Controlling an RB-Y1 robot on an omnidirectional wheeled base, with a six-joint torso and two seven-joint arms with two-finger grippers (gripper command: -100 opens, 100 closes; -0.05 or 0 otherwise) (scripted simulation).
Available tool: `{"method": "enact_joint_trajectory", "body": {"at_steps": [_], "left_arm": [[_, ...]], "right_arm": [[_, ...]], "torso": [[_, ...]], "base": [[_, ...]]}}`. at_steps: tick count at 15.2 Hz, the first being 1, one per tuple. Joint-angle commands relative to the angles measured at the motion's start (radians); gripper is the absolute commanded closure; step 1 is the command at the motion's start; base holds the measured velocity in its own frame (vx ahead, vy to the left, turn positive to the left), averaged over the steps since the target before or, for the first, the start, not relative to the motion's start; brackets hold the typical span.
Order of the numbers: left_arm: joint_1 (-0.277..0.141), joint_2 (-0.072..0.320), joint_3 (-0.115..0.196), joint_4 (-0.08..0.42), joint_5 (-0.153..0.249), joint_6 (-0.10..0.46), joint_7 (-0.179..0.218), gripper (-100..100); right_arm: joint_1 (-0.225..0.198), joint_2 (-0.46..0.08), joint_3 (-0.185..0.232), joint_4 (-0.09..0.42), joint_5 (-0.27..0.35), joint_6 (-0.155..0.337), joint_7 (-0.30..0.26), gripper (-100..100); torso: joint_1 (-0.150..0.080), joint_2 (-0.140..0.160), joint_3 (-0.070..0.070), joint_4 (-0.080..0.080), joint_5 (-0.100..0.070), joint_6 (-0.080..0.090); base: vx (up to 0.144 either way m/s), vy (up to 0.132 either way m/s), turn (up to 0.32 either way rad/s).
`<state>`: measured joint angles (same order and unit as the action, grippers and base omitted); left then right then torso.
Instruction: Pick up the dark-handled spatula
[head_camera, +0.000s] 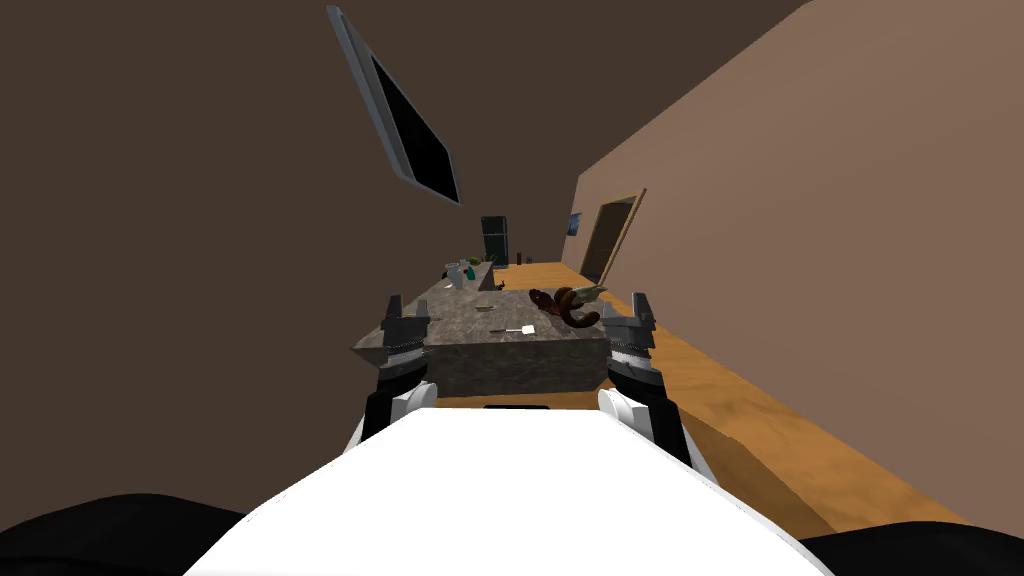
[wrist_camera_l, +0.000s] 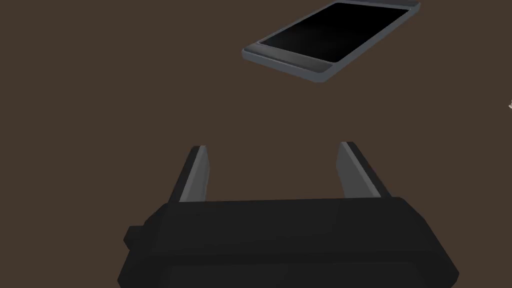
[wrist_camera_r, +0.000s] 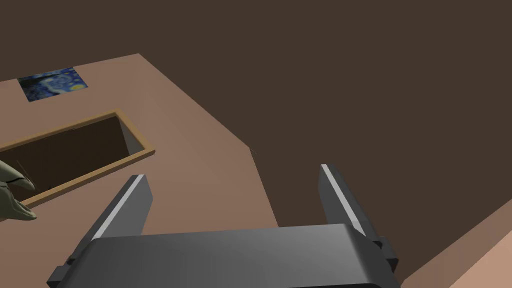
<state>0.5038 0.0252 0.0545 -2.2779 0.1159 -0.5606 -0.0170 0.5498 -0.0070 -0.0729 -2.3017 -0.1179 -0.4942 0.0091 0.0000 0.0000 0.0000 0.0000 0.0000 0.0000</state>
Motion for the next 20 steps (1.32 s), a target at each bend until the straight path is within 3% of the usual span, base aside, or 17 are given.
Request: {"method": "enact_joint_trajectory", "body": {"at_steps": [1, 3, 4, 6, 11, 14, 16, 19, 20], "left_arm": [[-0.009, 0.03, 0.0, 0.008, 0.003, 0.016, 0.001, -100], [-0.032, 0.077, 0.001, 0.026, 0.008, 0.055, 0.004, -100], [-0.032, 0.077, 0.001, 0.026, 0.008, 0.055, 0.004, -100], [-0.066, 0.129, 0.003, 0.051, 0.017, 0.107, 0.007, -100], [-0.111, 0.185, 0.005, 0.081, 0.028, 0.187, 0.012, -100], [-0.165, 0.243, 0.008, 0.117, 0.041, 0.255, 0.017, -100], [-0.165, 0.243, 0.008, 0.117, 0.041, 0.276, 0.017, -100], [-0.225, 0.304, 0.01, 0.156, 0.057, 0.35, 0.023, -100], [-0.225, 0.304, 0.01, 0.156, 0.057, 0.374, 0.023, -100]], "right_arm": [[0.0, 0.0, 0.0, 0.0, 0.0, 0.0, 0.0, 0], [0.0, 0.0, 0.0, 0.0, 0.0, 0.0, 0.0, 0], [0.0, 0.0, 0.0, 0.0, 0.0, 0.0, 0.0, 0], [0.0, 0.0, 0.0, 0.0, 0.0, 0.0, 0.0, 0], [0.0, 0.0, 0.0, 0.0, 0.0, 0.0, 0.0, 0], [0.0, 0.0, 0.0, 0.0, 0.0, 0.0, 0.0, 0], [0.0, 0.0, 0.0, 0.0, 0.0, 0.0, 0.0, 0], [0.0, 0.0, 0.0, 0.0, 0.0, 0.0, 0.0, 0], [0.0, 0.0, 0.0, 0.0, 0.0, 0.0, 0.0, 0]], "torso": [[0.0, 0.0, 0.0, 0.0, 0.0, 0.0], [-0.001, 0.0, 0.0, 0.0, 0.0, 0.0], [-0.003, 0.0, 0.0, 0.0, 0.0, 0.0], [-0.004, 0.0, 0.0, 0.0, -0.001, 0.0], [-0.005, -0.001, 0.0, 0.0, -0.001, 0.001], [-0.006, -0.001, 0.0, 0.0, -0.001, 0.0], [-0.006, 0.0, 0.0, 0.0, -0.001, 0.0], [-0.005, 0.0, 0.0, 0.0, -0.001, 0.0], [-0.006, 0.0, 0.0, 0.0, -0.001, 0.001]], "base": [[0.002, -0.013, -0.026], [0.001, -0.041, -0.063], [0.001, -0.053, -0.047], [-0.006, -0.069, -0.061], [0.003, -0.075, -0.062], [0.004, -0.078, -0.08], [-0.002, -0.071, -0.043], [0.0, -0.076, -0.08], [0.007, -0.088, -0.082]]}}
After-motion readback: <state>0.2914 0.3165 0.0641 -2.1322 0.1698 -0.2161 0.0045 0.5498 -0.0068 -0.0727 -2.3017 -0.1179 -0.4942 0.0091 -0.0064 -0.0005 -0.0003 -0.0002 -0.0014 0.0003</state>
